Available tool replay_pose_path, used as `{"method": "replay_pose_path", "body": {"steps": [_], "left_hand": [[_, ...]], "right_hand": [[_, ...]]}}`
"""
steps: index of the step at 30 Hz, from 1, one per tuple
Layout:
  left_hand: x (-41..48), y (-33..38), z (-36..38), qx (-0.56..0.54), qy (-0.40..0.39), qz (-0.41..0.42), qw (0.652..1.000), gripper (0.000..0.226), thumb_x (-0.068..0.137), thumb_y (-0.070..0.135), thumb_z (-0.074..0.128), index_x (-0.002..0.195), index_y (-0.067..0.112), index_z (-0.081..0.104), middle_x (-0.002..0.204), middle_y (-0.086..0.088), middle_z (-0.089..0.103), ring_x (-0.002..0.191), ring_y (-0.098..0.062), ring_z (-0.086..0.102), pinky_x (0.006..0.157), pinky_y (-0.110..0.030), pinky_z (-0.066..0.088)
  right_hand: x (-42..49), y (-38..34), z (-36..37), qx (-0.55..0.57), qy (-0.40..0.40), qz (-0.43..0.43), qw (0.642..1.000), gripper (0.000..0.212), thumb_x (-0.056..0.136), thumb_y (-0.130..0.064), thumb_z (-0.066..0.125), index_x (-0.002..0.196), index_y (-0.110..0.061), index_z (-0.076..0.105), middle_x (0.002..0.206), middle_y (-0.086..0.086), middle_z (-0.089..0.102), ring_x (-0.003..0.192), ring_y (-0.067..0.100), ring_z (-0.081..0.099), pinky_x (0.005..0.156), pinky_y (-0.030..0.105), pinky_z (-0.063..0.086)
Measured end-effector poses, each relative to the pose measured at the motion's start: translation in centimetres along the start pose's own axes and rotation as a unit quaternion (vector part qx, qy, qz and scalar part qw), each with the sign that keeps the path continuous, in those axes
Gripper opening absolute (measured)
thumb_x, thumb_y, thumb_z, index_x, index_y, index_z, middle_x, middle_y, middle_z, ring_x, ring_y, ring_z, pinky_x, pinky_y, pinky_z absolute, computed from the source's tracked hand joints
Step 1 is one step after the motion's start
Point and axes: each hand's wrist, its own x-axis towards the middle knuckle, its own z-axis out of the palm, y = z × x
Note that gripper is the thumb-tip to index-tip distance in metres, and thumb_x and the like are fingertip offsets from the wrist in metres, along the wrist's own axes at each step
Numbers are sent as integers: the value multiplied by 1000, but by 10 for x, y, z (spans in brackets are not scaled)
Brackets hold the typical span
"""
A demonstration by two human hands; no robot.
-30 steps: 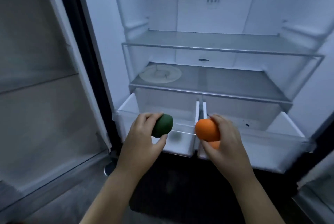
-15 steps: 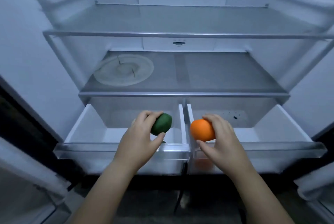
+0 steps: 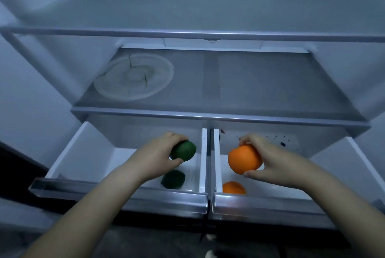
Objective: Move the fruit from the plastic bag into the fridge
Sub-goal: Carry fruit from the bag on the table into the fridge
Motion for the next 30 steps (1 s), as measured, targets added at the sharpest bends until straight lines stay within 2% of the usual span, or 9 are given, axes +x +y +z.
{"method": "replay_pose_path", "body": {"steps": [4,11,15,19,23,27,30], "left_hand": [[22,-5,4,43,-76,-13,996,47,83,29,63,127,32,48,119,12,50,101,-11,53,84,-28,45],[56,-24,22,99,-187,-5,977,49,81,29,66,127,31,50,123,6,53,109,-16,52,90,-33,45],[72,-32,35,107,-214,-7,971,51,80,29,68,128,30,49,123,6,53,108,-17,52,90,-34,45],[74,-47,49,26,-212,-40,976,52,78,25,71,125,30,50,123,8,55,108,-14,53,89,-32,46],[72,-58,58,-16,-211,-70,975,54,74,28,75,123,34,51,122,10,55,106,-11,54,91,-37,49],[74,-60,65,-32,-215,-84,973,55,75,29,75,125,35,52,124,10,54,107,-13,54,93,-36,48],[76,-61,67,-28,-224,-89,970,56,77,29,74,128,35,52,125,9,53,110,-13,53,96,-36,46]], "right_hand": [[24,11,1,-38,-104,-18,994,58,75,-50,71,112,-48,26,115,-16,47,91,4,51,64,19,40],[54,32,30,-58,-171,-50,982,64,77,-42,72,119,-39,24,122,-8,44,100,10,49,71,21,41],[62,47,39,-84,-158,-95,979,63,76,-46,71,119,-37,26,125,-6,45,101,9,49,76,22,42],[70,57,49,-88,-119,-136,980,65,75,-52,70,121,-36,27,129,-6,43,107,8,46,81,21,43],[72,62,60,-56,-102,-146,982,76,75,-50,71,134,-34,24,136,-7,38,117,10,43,92,27,46],[77,66,71,-43,-112,-138,983,84,75,-45,73,140,-35,22,141,-7,31,122,12,39,94,25,40],[81,69,77,-61,-126,-128,982,86,76,-44,73,143,-35,20,142,-5,26,126,16,35,98,30,41]]}}
